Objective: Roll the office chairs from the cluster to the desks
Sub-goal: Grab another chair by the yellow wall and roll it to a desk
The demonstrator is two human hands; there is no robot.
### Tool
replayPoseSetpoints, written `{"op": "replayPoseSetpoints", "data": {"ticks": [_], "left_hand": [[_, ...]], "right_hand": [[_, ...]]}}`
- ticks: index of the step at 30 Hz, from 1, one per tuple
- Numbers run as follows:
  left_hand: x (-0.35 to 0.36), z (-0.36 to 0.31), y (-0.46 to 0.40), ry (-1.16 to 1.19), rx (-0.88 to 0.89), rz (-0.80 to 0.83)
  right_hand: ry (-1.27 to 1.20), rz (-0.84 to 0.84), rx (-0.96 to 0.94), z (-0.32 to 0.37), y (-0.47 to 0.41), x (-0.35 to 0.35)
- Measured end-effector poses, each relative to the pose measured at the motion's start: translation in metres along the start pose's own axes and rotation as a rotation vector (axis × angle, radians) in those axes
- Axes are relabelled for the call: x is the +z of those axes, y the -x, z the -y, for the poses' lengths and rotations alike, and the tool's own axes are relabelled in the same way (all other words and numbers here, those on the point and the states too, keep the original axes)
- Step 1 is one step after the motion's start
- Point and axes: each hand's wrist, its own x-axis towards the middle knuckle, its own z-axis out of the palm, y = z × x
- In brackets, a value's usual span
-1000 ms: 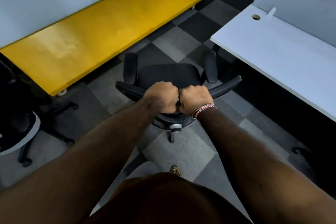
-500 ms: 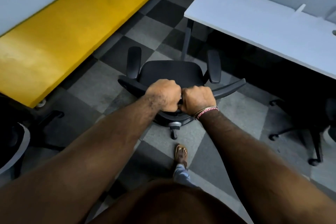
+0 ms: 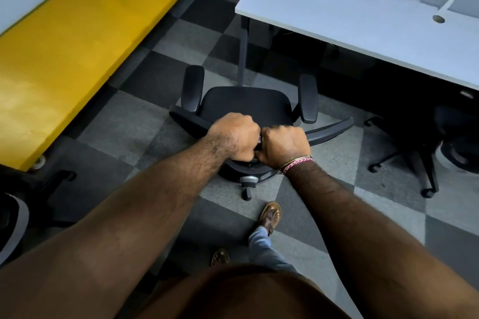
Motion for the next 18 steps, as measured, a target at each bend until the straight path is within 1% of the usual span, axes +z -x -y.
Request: {"op": "replayPoseSetpoints", "data": {"ticks": [4, 9, 18], "left_hand": [[-0.004, 0.006, -0.014, -0.007, 0.022, -0.006], [-0.014, 0.017, -0.044, -0.045, 0.054, -0.008], [-0.045, 0.037, -0.138, -0.112, 0.113, -0.01]], "right_hand": [[0.027, -0.039, 0.008, -0.008, -0.008, 0.004], [0.048, -0.047, 0.046, -0.025, -0.031, 0.012], [0.021, -0.057, 0.127, -0.091, -0.096, 0.033]]}}
